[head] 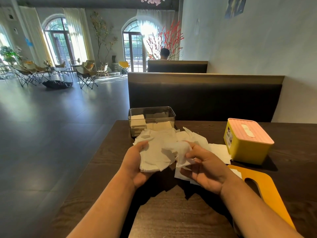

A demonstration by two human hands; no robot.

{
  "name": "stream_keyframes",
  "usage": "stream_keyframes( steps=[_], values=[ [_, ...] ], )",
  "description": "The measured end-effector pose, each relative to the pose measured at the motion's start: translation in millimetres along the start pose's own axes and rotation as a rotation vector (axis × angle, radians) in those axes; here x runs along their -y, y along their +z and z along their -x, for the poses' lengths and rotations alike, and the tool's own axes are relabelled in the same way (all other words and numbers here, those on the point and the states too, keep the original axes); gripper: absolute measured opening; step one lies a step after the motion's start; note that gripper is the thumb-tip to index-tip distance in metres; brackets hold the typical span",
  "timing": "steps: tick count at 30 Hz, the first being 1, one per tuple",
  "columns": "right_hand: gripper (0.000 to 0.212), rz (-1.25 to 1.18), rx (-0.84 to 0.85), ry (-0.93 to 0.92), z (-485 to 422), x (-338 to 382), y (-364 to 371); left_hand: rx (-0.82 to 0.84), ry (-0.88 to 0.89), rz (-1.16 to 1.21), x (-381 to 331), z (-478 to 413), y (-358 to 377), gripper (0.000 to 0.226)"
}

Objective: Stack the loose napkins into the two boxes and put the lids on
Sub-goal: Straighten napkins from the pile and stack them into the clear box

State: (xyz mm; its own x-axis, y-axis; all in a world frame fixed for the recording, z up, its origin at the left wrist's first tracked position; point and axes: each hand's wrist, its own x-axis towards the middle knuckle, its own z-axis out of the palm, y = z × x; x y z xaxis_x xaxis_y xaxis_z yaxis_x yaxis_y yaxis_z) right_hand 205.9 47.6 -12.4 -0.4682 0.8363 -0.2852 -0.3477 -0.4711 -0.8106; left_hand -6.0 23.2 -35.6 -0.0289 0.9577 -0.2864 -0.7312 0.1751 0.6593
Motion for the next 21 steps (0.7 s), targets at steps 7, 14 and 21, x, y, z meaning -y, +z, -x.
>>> stream_keyframes(
  steps=[7,14,21],
  values=[
    [0.049,-0.31,0.108,0.04,-2,-4,-4,0.019,-0.006,-0.025,1,0,-2,0.04],
    [0.051,0.057,-0.139,-0.039,-15,-13,-4,0.038,-0.061,-0.053,4,3,1,0.038],
    [0.066,0.269,-0.224,-0.208,-15,-16,1,0.177,-0.098,-0.012,-5,17,6,0.043]
  ],
)
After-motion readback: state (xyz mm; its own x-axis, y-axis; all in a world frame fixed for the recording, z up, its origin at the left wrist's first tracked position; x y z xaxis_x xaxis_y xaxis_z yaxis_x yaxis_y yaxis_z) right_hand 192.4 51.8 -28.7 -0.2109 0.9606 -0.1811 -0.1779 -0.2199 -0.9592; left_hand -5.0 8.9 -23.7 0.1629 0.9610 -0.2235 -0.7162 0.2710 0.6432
